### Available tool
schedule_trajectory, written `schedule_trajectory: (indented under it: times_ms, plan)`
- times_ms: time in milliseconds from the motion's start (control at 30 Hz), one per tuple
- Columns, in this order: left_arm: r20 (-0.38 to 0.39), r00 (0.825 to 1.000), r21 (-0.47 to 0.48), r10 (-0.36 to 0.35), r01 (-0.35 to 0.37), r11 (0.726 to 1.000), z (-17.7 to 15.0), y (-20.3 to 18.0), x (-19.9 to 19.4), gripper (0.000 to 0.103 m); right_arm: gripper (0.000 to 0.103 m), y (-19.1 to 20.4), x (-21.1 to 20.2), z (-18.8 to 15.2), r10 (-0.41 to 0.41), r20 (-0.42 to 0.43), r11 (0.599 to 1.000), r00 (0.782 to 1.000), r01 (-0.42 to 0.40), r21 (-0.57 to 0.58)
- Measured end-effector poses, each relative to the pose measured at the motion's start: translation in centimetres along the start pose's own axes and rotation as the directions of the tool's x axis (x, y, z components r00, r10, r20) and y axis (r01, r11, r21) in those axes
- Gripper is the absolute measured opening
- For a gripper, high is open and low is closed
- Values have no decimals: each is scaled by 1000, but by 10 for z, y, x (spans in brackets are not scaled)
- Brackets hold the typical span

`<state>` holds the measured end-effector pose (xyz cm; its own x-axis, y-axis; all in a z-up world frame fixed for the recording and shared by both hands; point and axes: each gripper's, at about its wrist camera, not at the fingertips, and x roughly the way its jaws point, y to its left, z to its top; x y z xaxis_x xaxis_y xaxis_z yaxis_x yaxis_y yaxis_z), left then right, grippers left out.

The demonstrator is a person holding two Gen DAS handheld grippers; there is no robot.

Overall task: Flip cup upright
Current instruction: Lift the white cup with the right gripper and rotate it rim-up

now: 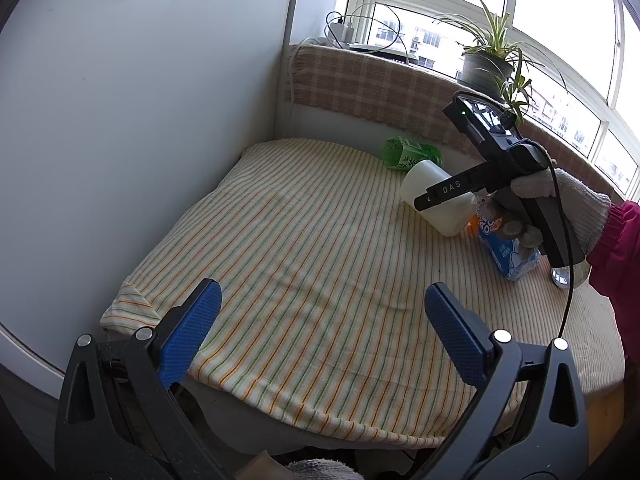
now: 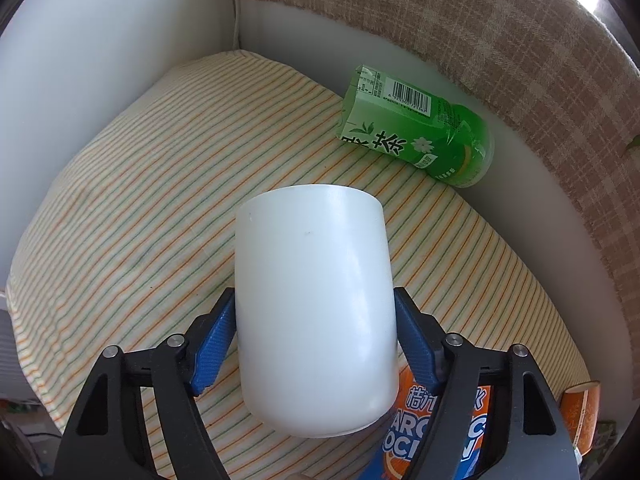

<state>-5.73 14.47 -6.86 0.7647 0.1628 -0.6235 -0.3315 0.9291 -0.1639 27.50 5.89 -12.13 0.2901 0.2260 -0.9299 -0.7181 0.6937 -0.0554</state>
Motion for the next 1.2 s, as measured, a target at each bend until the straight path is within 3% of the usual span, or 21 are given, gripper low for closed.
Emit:
schedule_trajectory:
  times_ms: [333, 600, 767, 967, 1200]
  plan:
    - [4, 1000, 15, -7, 7, 1000, -1, -3, -1, 103, 74, 2, -48, -27, 94, 150, 992, 984, -105, 71]
    - [19, 1000, 24, -17, 16, 1000, -1, -12, -3, 103, 74, -1, -104, -73, 160, 315, 967, 936, -212, 139]
    - [27, 999, 25, -21, 20, 999, 1, -16, -3, 103, 74, 2, -126, -109, 193, 375, 952, 907, -266, 152]
    - [7, 998, 21, -69, 69, 997, 3, -21, 1, 103, 74, 2, -142, -167, 289, 371, 906, 882, -377, 191]
    - [-53, 989, 23, -139, 140, 990, 0, -35, 11, 103, 74, -12, -116, -222, 436, 272, 794, 858, -509, 332]
